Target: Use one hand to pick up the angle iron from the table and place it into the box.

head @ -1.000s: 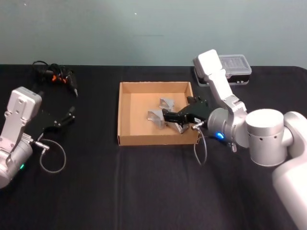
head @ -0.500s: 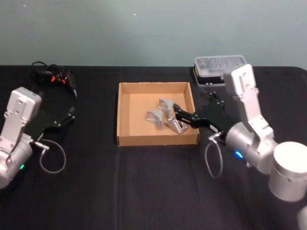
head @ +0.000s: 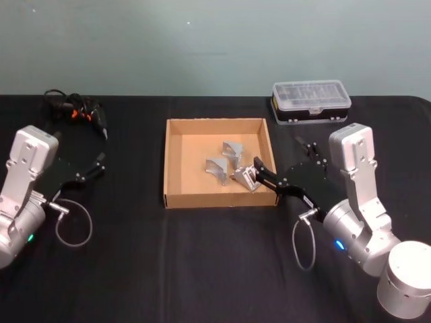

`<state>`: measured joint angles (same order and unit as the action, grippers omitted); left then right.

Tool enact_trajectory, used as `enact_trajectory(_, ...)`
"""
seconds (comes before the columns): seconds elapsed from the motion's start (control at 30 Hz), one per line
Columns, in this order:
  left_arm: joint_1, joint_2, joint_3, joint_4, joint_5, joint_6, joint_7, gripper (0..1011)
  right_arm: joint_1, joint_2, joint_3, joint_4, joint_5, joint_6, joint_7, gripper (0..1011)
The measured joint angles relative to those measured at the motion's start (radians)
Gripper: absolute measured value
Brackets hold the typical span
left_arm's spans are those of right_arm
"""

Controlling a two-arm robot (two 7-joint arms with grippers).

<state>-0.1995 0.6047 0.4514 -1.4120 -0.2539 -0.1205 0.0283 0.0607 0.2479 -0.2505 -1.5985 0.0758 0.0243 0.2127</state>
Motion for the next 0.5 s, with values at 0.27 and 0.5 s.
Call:
enact_trajectory(0.27, 0.000, 0.000, 0.000, 0.000, 0.000, 0.000, 0.000, 1011, 0.001, -0.002, 0.000, 0.003, -0.002, 0.001, -0.001, 1004)
enact_trajectory(0.5, 0.000, 0.000, 0.000, 0.000, 0.000, 0.000, 0.000, 1011, 0.001, -0.001, -0.001, 0.002, -0.002, 0.002, -0.001, 1004)
